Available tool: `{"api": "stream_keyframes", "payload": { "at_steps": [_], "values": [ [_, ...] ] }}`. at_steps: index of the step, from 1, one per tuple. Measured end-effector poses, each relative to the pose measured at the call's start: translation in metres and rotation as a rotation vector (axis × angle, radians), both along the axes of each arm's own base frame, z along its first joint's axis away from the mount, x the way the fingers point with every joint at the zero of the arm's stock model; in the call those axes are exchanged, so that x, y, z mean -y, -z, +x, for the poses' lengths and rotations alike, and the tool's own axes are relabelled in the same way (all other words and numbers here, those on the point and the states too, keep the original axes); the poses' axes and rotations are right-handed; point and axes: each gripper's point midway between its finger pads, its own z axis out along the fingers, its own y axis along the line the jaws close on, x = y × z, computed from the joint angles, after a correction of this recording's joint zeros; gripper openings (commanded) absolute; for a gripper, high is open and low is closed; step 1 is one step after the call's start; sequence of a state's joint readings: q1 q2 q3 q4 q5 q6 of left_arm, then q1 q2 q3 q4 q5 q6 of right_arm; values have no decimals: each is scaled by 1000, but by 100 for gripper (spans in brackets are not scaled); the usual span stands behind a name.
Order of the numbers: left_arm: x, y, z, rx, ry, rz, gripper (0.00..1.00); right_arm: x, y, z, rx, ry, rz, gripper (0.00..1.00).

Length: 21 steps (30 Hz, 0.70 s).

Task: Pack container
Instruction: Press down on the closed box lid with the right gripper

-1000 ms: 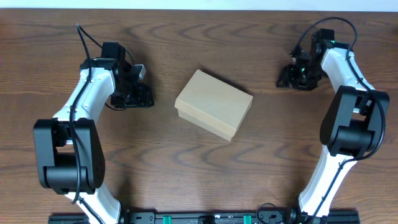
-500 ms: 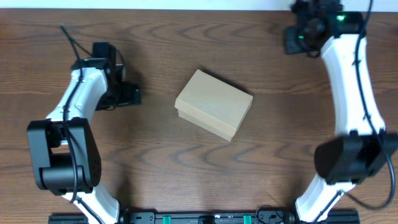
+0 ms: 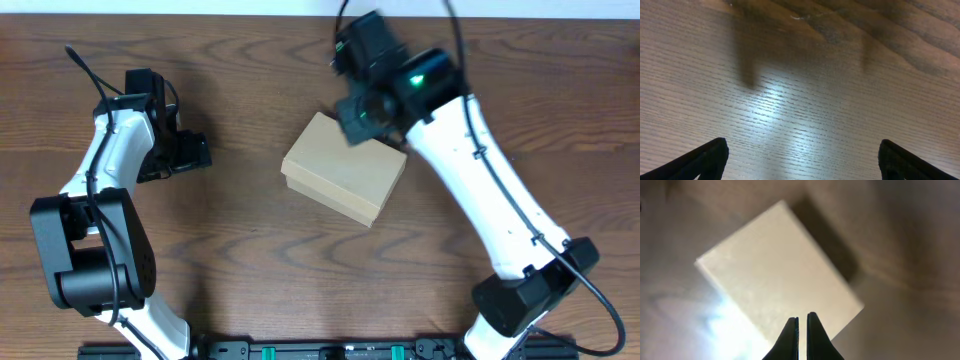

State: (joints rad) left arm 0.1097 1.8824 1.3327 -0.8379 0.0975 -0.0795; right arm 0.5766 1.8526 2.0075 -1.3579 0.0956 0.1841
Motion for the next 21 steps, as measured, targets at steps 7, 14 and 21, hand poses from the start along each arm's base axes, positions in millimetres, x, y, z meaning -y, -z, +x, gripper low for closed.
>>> {"api": "stream_keyframes", "payload": {
  "at_steps": [7,14,21],
  "values": [
    [5,0,1,3,4,-27,94,-9,6,-25,-66,77,-6,1],
    [9,-1,1,6,11,-51,94,-14,10,-35,-105,140,16,1],
    [10,-1,1,7,11,-55,94,-21,40,-55,-187,173,-11,1]
  ]
}}
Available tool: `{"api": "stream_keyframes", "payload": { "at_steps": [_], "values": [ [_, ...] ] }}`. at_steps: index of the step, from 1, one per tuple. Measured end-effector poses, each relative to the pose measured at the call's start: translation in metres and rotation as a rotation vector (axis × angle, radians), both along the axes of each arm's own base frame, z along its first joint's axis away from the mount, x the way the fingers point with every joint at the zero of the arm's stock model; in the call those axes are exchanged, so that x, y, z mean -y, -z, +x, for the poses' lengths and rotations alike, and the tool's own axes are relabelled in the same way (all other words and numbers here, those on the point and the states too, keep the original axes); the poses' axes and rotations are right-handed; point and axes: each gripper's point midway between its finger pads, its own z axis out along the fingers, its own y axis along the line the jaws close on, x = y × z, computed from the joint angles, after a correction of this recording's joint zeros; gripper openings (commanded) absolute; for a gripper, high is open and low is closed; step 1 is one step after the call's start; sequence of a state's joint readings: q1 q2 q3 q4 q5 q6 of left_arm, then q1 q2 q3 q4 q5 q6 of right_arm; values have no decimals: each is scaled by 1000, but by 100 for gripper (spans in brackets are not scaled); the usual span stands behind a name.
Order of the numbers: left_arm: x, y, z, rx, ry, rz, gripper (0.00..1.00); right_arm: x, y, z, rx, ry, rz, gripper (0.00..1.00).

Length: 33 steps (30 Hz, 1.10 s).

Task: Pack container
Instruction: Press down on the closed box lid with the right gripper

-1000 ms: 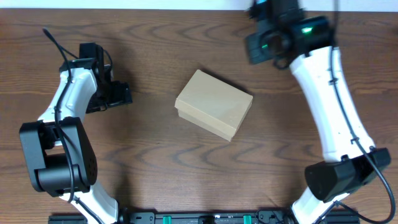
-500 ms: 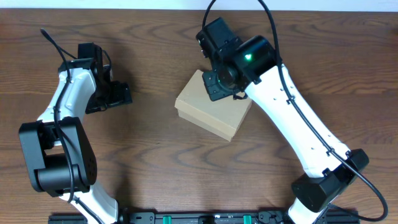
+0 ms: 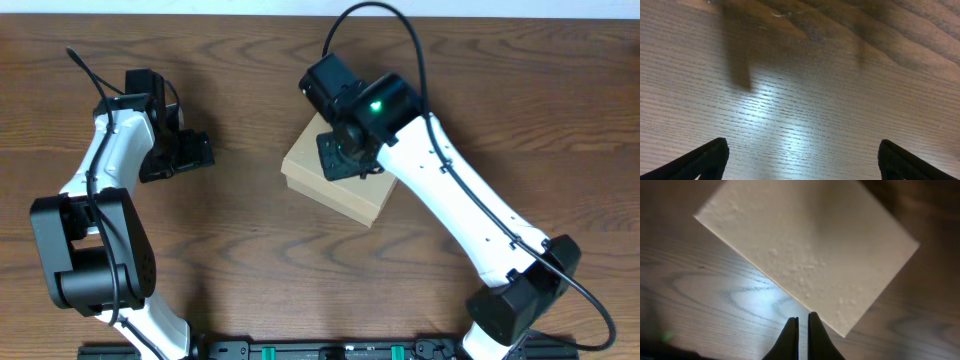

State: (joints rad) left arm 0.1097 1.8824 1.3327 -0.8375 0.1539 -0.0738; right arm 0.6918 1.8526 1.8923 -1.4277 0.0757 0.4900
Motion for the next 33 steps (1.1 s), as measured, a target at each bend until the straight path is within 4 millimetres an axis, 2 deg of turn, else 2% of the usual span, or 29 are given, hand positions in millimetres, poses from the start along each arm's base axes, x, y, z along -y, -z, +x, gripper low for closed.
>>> {"api": "stream_keyframes", "payload": {
  "at_steps": [9,27,33],
  "values": [
    [0,0,-2,-8,3,-1,94,-6,53,-11,-66,10,-13,1],
    [4,0,-4,-17,6,-21,93,-3,57,10,-13,47,16,1],
    [5,0,-4,-17,6,-24,93,3,80,5,-36,52,-6,1]
  ]
}}
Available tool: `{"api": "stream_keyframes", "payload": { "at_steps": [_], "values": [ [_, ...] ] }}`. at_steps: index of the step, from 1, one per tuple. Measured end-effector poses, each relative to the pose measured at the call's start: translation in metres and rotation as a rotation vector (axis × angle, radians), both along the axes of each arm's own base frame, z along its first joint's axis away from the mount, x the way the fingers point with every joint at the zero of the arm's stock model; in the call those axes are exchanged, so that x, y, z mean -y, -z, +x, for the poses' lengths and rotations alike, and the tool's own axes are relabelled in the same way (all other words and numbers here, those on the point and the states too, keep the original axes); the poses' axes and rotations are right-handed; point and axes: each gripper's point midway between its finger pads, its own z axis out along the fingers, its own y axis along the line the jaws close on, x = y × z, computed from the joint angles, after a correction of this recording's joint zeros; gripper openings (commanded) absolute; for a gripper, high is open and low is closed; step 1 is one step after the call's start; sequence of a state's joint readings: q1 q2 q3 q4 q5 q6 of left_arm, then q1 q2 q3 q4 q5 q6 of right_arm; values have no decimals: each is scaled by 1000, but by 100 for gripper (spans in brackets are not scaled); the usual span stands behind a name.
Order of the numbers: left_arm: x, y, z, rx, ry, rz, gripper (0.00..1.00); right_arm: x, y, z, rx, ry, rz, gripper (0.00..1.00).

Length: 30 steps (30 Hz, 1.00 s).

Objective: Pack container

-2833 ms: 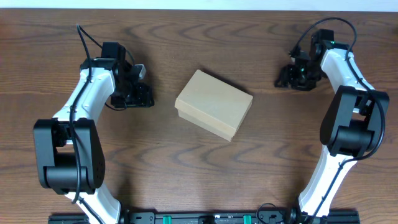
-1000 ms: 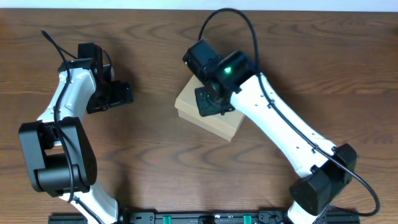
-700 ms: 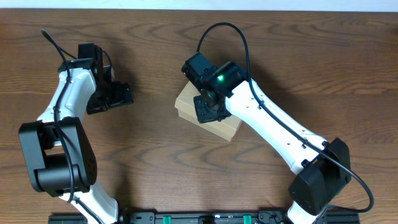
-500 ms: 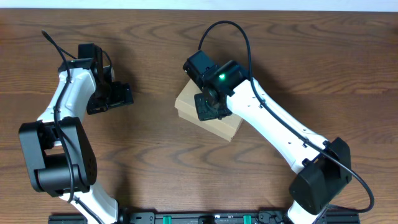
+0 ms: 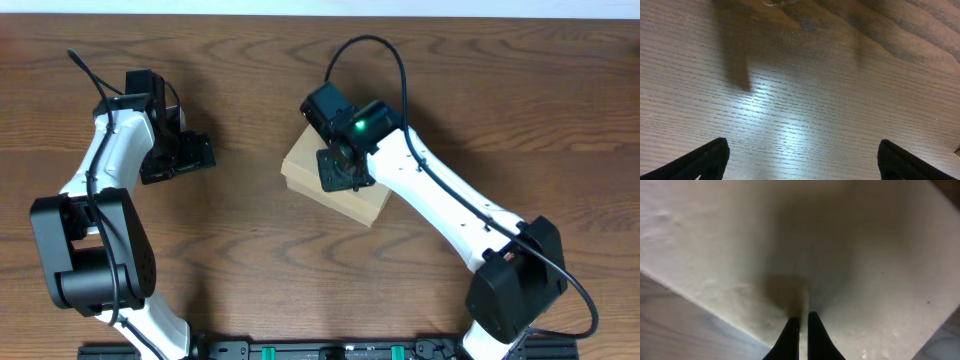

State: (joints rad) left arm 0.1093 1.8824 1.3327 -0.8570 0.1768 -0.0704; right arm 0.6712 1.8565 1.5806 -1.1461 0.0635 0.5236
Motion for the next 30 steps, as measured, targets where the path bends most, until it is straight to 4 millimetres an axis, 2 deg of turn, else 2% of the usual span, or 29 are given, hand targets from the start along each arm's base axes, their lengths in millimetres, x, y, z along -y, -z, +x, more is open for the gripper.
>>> {"api": "stream_keyframes", "payload": {
  "at_steps": [6,23,27,30],
  "values": [
    [0,0,0,0,0,0,94,4,20,-7,-25,0,-12,1],
    [2,0,0,3,24,-11,92,5,21,-5,4,4,19,2],
    [6,-1,1,12,55,-31,90,10,19,4,20,13,44,9],
    [9,-2,3,24,85,-47,90,19,16,25,68,22,63,37]
  ]
}}
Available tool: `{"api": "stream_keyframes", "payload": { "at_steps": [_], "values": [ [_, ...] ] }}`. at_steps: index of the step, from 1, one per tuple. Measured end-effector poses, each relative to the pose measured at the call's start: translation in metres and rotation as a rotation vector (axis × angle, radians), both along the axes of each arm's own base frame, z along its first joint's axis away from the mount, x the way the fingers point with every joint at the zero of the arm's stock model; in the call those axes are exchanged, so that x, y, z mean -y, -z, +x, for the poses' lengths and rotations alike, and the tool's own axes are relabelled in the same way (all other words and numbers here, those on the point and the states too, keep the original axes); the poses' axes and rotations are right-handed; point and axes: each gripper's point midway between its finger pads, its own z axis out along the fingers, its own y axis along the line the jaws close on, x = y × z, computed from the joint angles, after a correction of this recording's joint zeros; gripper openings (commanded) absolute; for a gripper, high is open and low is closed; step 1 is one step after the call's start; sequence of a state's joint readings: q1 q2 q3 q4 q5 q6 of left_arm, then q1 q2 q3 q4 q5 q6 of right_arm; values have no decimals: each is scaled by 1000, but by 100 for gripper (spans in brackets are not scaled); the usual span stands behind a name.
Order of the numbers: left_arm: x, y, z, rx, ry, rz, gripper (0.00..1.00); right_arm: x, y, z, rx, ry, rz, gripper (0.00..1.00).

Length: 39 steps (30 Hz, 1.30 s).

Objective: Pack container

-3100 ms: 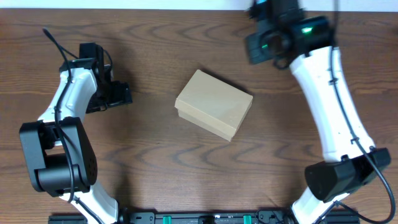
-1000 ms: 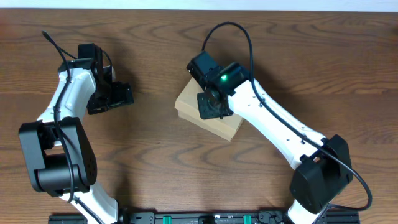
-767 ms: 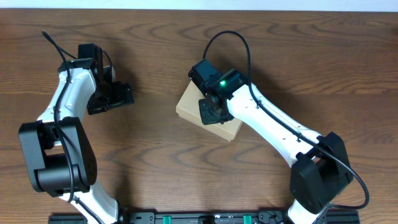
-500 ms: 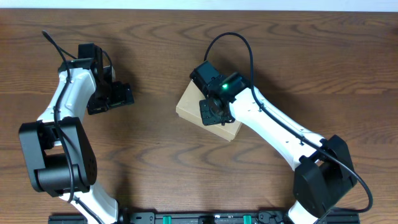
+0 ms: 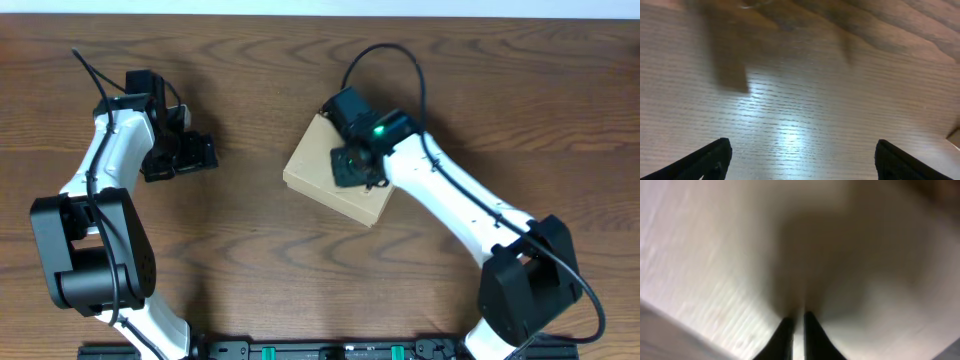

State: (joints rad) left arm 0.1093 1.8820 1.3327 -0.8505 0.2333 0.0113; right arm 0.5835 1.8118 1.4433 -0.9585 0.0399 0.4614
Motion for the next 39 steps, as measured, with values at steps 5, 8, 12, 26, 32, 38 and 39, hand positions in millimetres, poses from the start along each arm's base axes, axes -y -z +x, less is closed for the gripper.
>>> {"api": "stream_keyframes", "payload": {
  "at_steps": [5,8,12,26,32,38,39],
  "values": [
    [1,-13,18,105,52,6,95,27,-18,48,167,11,-13,74],
    [5,-42,39,256,113,35,96,48,-47,90,350,14,-27,84],
    [13,-79,64,437,173,109,95,81,-73,124,492,18,-76,85],
    [26,-120,51,545,136,123,100,217,-83,128,515,192,-134,69],
    [29,-151,2,717,96,100,100,214,-93,69,615,180,-97,70],
    [39,-125,-56,742,96,33,96,211,-61,-9,616,163,-80,72],
    [41,-122,-63,744,97,24,95,210,-55,-21,614,161,-76,72]
  ]
}}
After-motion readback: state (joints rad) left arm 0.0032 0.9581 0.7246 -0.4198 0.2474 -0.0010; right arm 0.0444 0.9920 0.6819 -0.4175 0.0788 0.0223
